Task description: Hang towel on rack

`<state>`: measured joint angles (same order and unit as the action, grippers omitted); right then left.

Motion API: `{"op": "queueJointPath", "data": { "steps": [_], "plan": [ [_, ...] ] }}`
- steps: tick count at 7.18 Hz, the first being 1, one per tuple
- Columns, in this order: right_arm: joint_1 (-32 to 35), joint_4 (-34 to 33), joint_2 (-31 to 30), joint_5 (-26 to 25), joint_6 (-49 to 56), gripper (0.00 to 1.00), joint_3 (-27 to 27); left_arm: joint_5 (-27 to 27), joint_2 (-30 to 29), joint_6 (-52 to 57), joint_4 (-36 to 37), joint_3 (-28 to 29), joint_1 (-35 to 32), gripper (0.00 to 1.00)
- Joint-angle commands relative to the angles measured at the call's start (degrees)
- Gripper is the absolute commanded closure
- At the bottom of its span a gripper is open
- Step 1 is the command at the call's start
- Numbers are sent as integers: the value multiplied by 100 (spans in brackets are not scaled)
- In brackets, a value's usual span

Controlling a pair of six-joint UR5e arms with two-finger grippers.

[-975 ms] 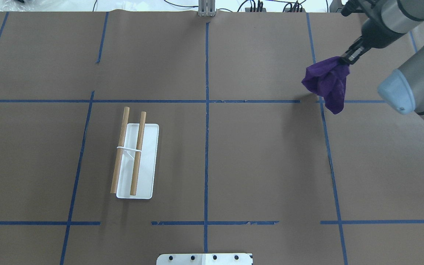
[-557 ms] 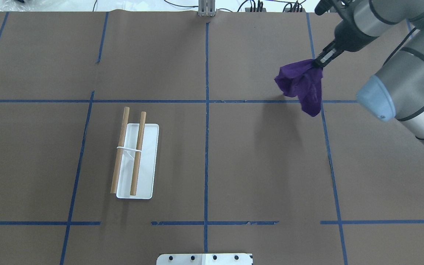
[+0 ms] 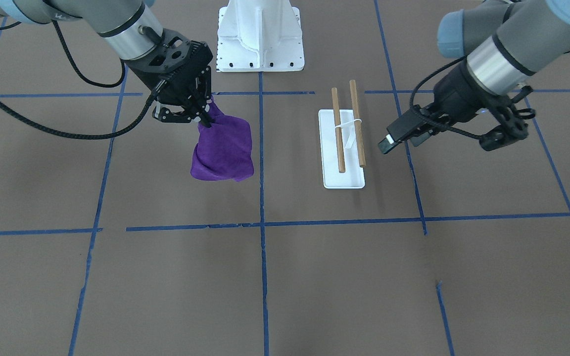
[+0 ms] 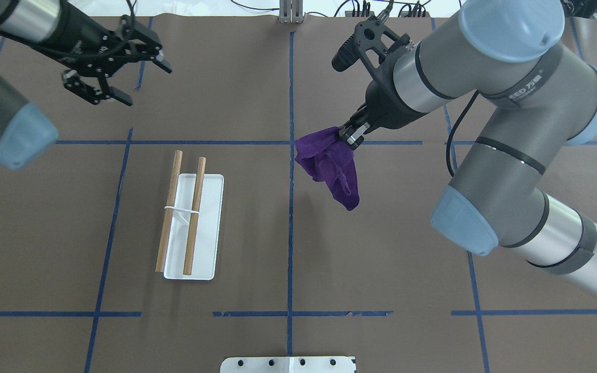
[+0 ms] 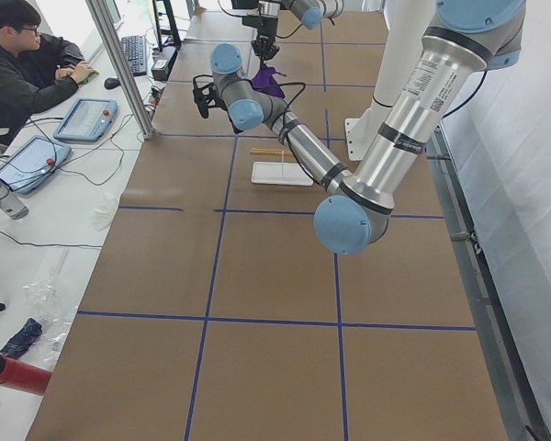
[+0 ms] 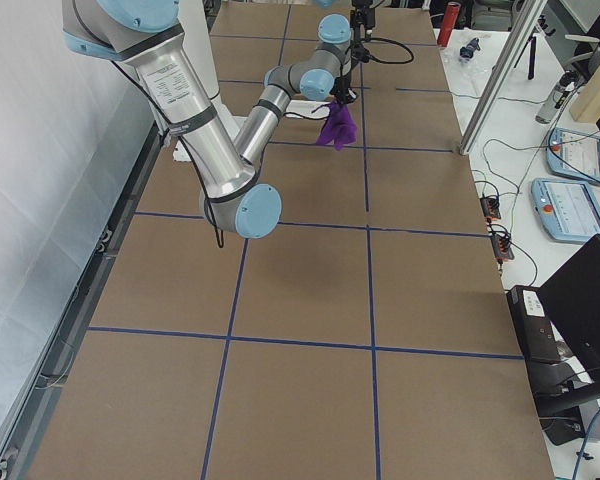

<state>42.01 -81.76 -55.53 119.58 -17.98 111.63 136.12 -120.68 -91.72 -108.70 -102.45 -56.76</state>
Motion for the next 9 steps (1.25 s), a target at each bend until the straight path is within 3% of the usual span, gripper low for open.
{"op": "queueJointPath", "data": {
  "steps": [1,4,9],
  "plan": [
    [-377,537,68,-469,-29,100,86,-323,-508,-1160,-11,242,673,1],
    [-377,565,68,-497,-30,100,236,-577,-728,-2285,-11,322,1175,22],
    [-386,662,77,-515,-65,100,245,-578,-887,-2781,-11,305,1404,24]
  ]
}}
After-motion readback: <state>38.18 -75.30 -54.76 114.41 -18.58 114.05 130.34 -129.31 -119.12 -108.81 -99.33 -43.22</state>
